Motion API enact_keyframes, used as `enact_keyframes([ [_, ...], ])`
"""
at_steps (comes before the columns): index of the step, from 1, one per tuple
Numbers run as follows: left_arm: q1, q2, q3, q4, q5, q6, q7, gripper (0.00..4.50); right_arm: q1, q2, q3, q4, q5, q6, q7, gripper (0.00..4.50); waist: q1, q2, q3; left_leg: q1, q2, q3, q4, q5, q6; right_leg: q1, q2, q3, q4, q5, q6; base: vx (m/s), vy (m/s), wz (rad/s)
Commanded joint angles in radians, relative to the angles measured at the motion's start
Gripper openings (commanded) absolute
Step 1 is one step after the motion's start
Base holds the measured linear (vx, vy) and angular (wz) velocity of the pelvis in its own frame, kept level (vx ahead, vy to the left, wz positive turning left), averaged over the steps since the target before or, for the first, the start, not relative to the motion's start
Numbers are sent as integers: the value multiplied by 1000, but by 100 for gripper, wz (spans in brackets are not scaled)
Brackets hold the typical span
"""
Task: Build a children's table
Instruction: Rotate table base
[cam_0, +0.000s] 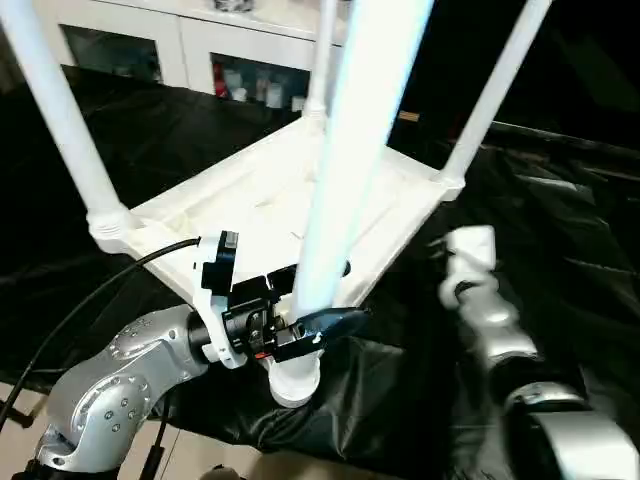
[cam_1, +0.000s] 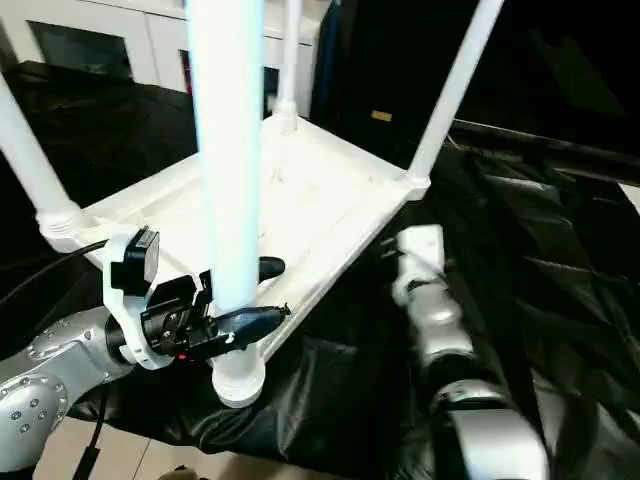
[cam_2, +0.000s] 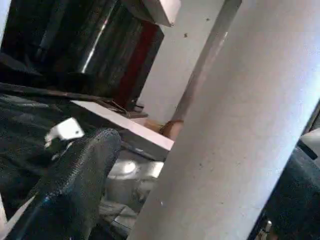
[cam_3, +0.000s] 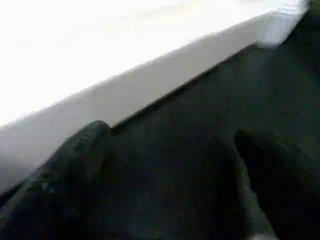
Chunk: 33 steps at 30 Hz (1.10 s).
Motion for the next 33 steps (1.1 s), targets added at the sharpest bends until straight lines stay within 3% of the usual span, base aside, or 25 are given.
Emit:
enact_keyframes([
  [1, -14, -1, -20, -3, 5, 2, -10, 446, -11, 22, 26, -9, 3, 6, 74, 450, 3, 15, -54, 1, 30, -3, -77, -173, -26, 45, -61, 33, -70, -113, -167, 0, 0, 0],
  [3, -16, -1, -25, -4, 5, 4, -15, 446, -12, 38, 42, -13, 0, 7, 112, 450, 2, 17, -54, 4, 30, -3, -77, -178, -30, 42, -61, 34, -71, -123, -167, 0, 0, 0],
  [4, -21, -4, -33, -6, 5, 6, -19, 446, -11, 62, 59, -23, -2, -2, 170, 450, 2, 13, -54, 3, 31, -3, -77, -181, -27, 43, -62, 35, -72, -129, -168, 0, 0, 0],
  [7, -27, -9, -41, -7, 9, 5, -17, 446, -10, 80, 63, -33, 0, -13, 214, 450, -2, 14, -54, -4, 32, -6, -80, -164, -29, 48, -65, 33, -70, -128, -168, 0, 0, 0],
  [9, -30, -12, -44, -5, 11, 4, -17, 446, -11, 84, 63, -35, 1, -15, 231, 450, -4, 15, -55, -2, 32, -6, -78, -159, -29, 47, -66, 33, -70, -131, -168, 0, 0, 0],
  [12, -76, -47, -78, 51, 100, -57, 5, 446, -15, 82, 70, -27, -21, -28, 200, 450, -2, 17, -55, 7, 32, -2, -76, -135, -16, 41, -63, 34, -70, -80, -181, 0, 0, 0],
  [19, -132, -72, -104, 121, 179, -114, 24, 446, -1, 72, 54, -43, 1, -37, 260, 450, 6, 20, -57, 9, 32, -2, -76, -151, -16, 44, -65, 35, -71, -81, -184, 0, 0, 0],
  [20, -161, -96, -116, 175, 237, -165, 46, 446, 18, 72, 54, -70, 25, -43, 345, 450, 8, 34, -56, 10, 32, -3, -77, -161, -14, 43, -64, 35, -72, -73, -189, 0, 0, 0],
  [21, -169, -102, -119, 192, 257, -179, 54, 446, 23, 70, 57, -75, 22, -47, 348, 450, 7, 27, -57, 10, 34, -3, -76, -167, -11, 45, -66, 35, -72, -69, -191, 0, 0, 0],
  [23, -199, -118, -127, 263, 339, -251, 90, 446, 35, 55, 64, -84, -3, -69, 296, 450, 10, 30, -59, 11, 34, -4, -75, -145, -8, 46, -67, 35, -72, -49, -193, 0, 0, 0],
  [27, -247, -117, -127, 358, 440, -340, 141, 446, 66, 22, -1, -142, 41, -78, 232, 450, 12, 32, -59, 12, 33, -6, -76, -153, -10, 47, -68, 35, -73, -58, -197, 0, 0, 0],
  [28, -256, -118, -127, 373, 457, -359, 152, 446, 77, 14, -10, -162, 51, -76, 235, 450, 13, 28, -60, 12, 33, -6, -75, -155, -9, 49, -68, 35, -72, -61, -192, 0, 0, 0],
  [32, -266, -147, -107, 399, 468, -386, 174, 446, 159, -19, -40, -309, 88, -52, 277, 450, 16, 35, -60, 10, 31, -7, -75, -152, -5, 50, -65, 35, -74, -51, -185, 0, 0, 0],
  [33, -263, -153, -103, 399, 466, -389, 171, 446, 176, -24, -42, -342, 94, -45, 283, 450, 14, 31, -59, 9, 30, -6, -75, -150, -3, 52, -63, 35, -75, -46, -183, 0, 0, 0],
])
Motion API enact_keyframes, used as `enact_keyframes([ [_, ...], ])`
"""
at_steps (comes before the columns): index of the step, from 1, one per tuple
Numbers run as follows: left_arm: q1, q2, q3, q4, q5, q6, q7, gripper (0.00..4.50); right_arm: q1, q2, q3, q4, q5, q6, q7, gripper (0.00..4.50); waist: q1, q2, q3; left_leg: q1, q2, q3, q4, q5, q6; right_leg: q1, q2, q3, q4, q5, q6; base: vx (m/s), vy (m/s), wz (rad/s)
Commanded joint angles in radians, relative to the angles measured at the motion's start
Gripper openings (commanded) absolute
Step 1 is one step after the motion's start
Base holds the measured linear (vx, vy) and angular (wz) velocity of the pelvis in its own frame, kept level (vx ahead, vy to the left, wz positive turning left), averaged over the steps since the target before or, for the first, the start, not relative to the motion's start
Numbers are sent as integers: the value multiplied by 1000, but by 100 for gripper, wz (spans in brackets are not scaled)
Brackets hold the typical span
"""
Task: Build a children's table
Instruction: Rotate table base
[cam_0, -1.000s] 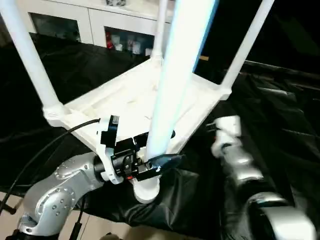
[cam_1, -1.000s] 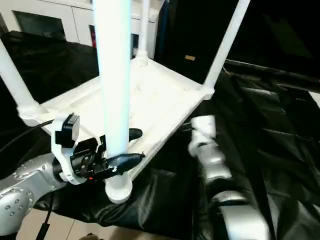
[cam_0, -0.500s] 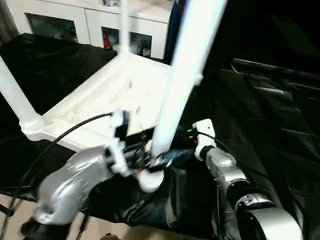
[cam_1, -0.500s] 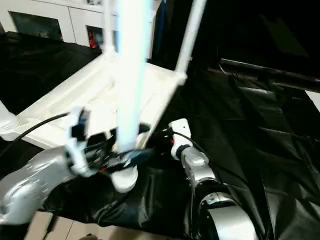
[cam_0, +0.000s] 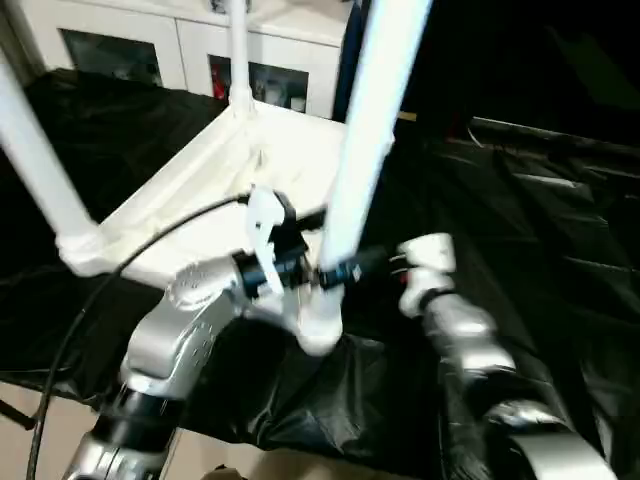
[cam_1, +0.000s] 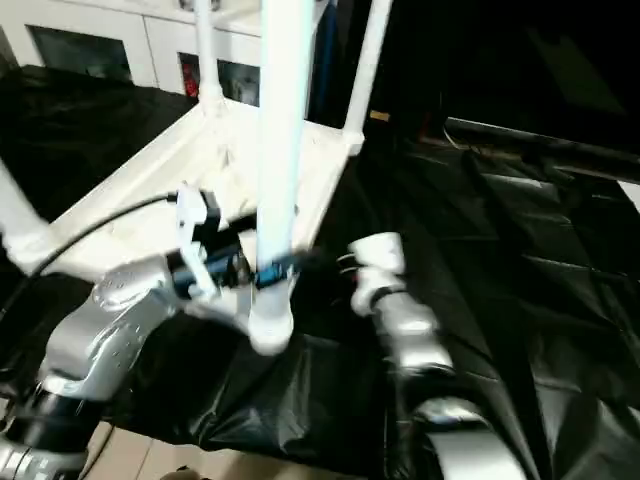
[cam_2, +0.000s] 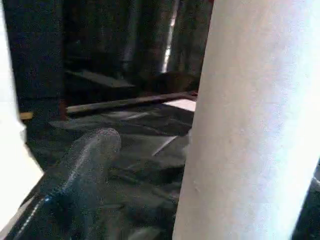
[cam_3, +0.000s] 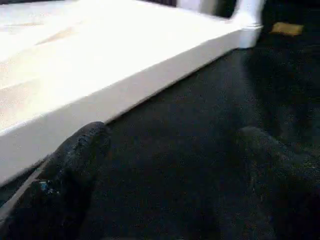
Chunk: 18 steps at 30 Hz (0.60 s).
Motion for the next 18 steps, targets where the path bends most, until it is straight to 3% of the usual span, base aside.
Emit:
enact_keyframes([
  [1, 9, -15, 14, -1, 8, -8, 10, 446, 39, -16, -17, -92, 27, 25, 25, 450, 6, 25, -62, 5, 31, -8, -74, -144, -1, 51, -65, 36, -73, -32, -186, 0, 0, 0],
  [5, 46, -5, 5, -34, 8, -33, -17, 446, 93, -25, -11, -192, 42, 51, 36, 450, 1, 21, -60, 2, 31, -8, -75, -155, 10, 50, -65, 36, -77, -57, -192, 0, 0, 0],
  [8, 195, 81, 13, -193, -102, 79, -90, 446, 230, -50, 19, -449, 88, 154, 92, 450, 2, 37, -55, 3, 34, -8, -77, -169, 16, 47, -62, 37, -78, -53, -195, 0, 0, 0],
  [10, 235, 99, 25, -224, -113, 87, -88, 446, 267, -59, 30, -511, 97, 183, 104, 450, 3, 37, -54, -2, 34, -8, -76, -150, 29, 50, -58, 38, -74, -13, -195, 0, 0, 0],
  [13, 306, 129, 53, -273, -123, 103, -84, 446, 333, -75, 47, -617, 115, 237, 121, 450, 0, 41, -47, 2, 33, -8, -83, -206, 23, 42, -56, 37, -88, -123, -186, 0, 0, 0],
  [14, 353, 139, 81, -305, -120, 102, -65, 446, 378, -86, 53, -683, 124, 273, 128, 450, 1, 39, -43, 2, 35, -9, -87, -247, 12, 41, -59, 38, -94, -204, -169, 0, 0, 0],
  [18, 421, 136, 151, -339, -93, 76, 0, 446, 434, -104, 62, -758, 106, 301, 119, 450, -1, 41, -40, 3, 34, -12, -89, -289, 1, 36, -59, 41, -104, -294, -128, 0, 0, 0],
])
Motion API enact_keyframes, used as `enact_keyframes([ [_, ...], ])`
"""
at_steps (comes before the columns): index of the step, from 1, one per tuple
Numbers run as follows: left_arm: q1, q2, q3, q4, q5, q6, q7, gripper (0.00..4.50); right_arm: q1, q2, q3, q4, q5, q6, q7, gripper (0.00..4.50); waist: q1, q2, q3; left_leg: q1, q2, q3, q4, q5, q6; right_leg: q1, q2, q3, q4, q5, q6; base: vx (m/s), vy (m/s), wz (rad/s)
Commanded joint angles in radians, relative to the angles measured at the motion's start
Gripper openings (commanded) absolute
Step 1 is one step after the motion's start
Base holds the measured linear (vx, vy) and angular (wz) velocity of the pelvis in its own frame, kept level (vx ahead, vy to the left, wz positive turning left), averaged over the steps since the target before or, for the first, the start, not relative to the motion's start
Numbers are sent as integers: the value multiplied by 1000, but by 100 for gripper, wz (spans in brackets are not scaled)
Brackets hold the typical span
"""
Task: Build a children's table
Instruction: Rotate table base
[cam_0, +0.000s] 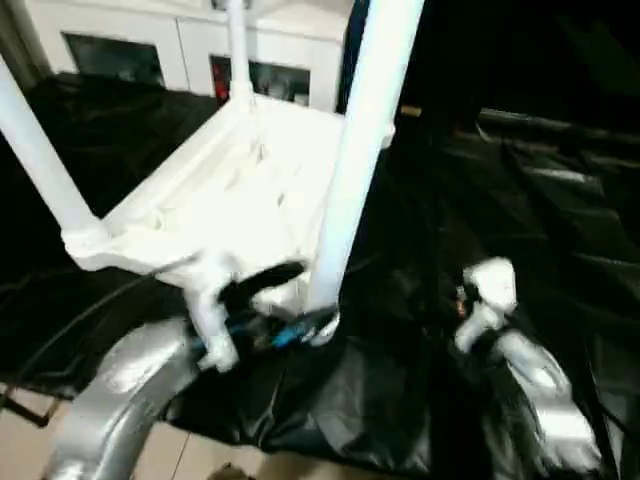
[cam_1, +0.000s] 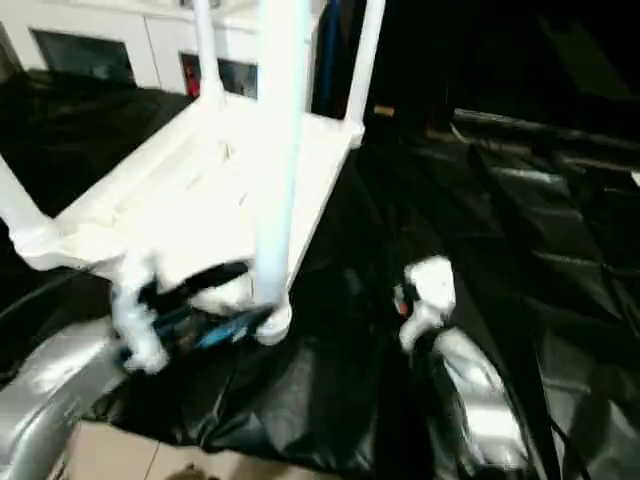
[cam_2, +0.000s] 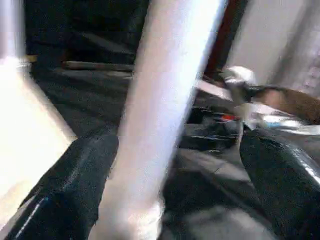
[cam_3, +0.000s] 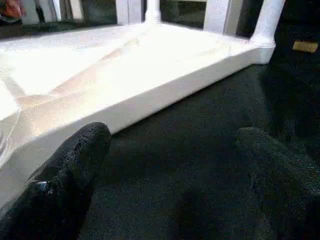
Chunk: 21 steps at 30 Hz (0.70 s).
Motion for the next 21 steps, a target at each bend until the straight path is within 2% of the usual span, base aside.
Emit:
enact_keyframes([
  [1, 19, -8, 58, -21, 51, -32, 72, 446, 17, -12, -1, -53, -24, 20, -15, 450, 2, 15, -46, 0, 35, -12, -86, -290, -2, 33, -58, 41, -104, -296, -123, 0, 0, 0],
  [2, 54, -23, 118, -21, 123, -40, 189, 446, 50, -13, 6, -107, -63, 70, -57, 450, 0, 14, -42, -2, 35, -14, -88, -300, -6, 33, -57, 41, -107, -319, -110, 0, 0, 0],
  [4, 70, -39, 144, -28, 156, -54, 243, 446, 75, -11, 18, -141, -74, 90, -66, 450, 1, 12, -43, -2, 32, -16, -87, -304, -7, 33, -60, 41, -110, -359, -85, 0, 0, 0],
  [5, 83, -50, 165, -39, 207, -38, 344, 446, 118, -13, 48, -201, -85, 129, -77, 450, 2, 19, -43, -1, 34, -18, -87, -305, -9, 30, -59, 42, -111, -357, -79, 0, 0, 0],
  [7, 83, -52, 167, -38, 233, -20, 386, 446, 132, -14, 60, -218, -93, 137, -79, 450, 1, 17, -43, -2, 34, -20, -88, -314, -7, 29, -56, 41, -111, -346, -68, 0, 0, 0],
  [8, 84, -82, 178, -35, 259, -55, 433, 446, 152, 5, 64, -236, -102, 161, -113, 450, -1, 20, -44, -2, 33, -21, -88, -310, -4, 28, -56, 41, -112, -337, -69, 0, 0, 0],
  [9, 83, -96, 174, -25, 301, -65, 482, 446, 171, 35, 61, -249, -94, 175, -152, 450, 0, 27, -45, -2, 33, -21, -88, -308, -4, 28, -60, 42, -112, -331, -74, 0, 0, 0],
  [10, 82, -106, 172, -19, 318, -82, 500, 446, 180, 51, 59, -256, -86, 180, -171, 450, 2, 21, -45, -5, 28, -14, -84, -301, 15, 28, -68, 49, -120, -328, -75, 0, 0, 0],
  [11, 76, -135, 162, -2, 353, -143, 528, 446, 194, 85, 51, -268, -69, 176, -205, 450, 8, 33, -49, 45, 25, 24, -37, -342, -19, -23, -56, 98, -141, -404, -75, 0, 0, 0],
  [12, 76, -135, 162, -2, 353, -143, 528, 446, 194, 85, 51, -268, -69, 176, -205, 450, 4, 24, -44, 28, 18, 25, -39, -361, -10, -10, -58, 114, -149, -453, -77, -8, 31, -20],
  [13, 64, -154, 159, 8, 363, -163, 544, 446, 198, 107, 49, -273, -60, 181, -221, 450, 29, 22, -56, 13, 3, 20, -7, -313, 9, 23, -76, 184, -155, -459, -78, 9, 63, -41],
  [14, 54, -166, 151, 10, 371, -167, 553, 446, 200, 119, 44, -277, -56, 185, -230, 450, 51, 14, -50, 6, -9, 4, 39, -288, 51, 36, -107, 259, -182, -491, -85, 9, 63, -41],
  [15, 48, -173, 145, 9, 376, -162, 559, 446, 201, 124, 41, -281, -54, 190, -235, 450, 64, 8, -46, -11, -17, -14, 73, -276, 67, 52, -130, 311, -194, -526, -90, 23, 140, -43],
  [16, 46, -173, 142, 9, 378, -160, 562, 446, 201, 124, 40, -281, -53, 191, -235, 450, 88, 11, -48, -35, -24, -60, 108, -238, 65, 72, -140, 369, -201, -535, -100, 3, 212, -57],
  [17, 32, -168, 129, 17, 387, -150, 571, 446, 196, 126, 36, -269, -58, 188, -245, 450, 87, 23, -41, -40, -43, -91, 102, -219, 58, 64, -85, 386, -196, -465, -105, 3, 212, -57],
  [18, 27, -166, 127, 24, 393, -149, 573, 446, 193, 127, 35, -261, -63, 186, -253, 450, 87, 32, -47, -18, -53, -97, 63, -198, 76, 55, -37, 373, -191, -430, -80, -9, 268, -66],
  [19, 24, -164, 123, 28, 398, -149, 570, 446, 190, 127, 34, -255, -66, 184, -257, 450, 68, 44, -54, 41, -75, -80, -26, -156, 172, 17, 79, 306, -161, -344, 2, -40, 309, -53],
  [20, 23, -163, 121, 38, 402, -167, 560, 446, 188, 131, 35, -258, -70, 188, -262, 450, 19, 59, -44, 102, -26, -56, -74, -201, 330, -92, 116, 147, -52, -303, 12, -40, 309, -53],
  [21, 22, -163, 122, 47, 407, -178, 557, 446, 187, 133, 35, -262, -69, 190, -263, 450, -15, 87, -67, 17, -11, -106, -117, -196, 517, -30, 54, 28, 51, -152, -43, -68, 302, -45],
])
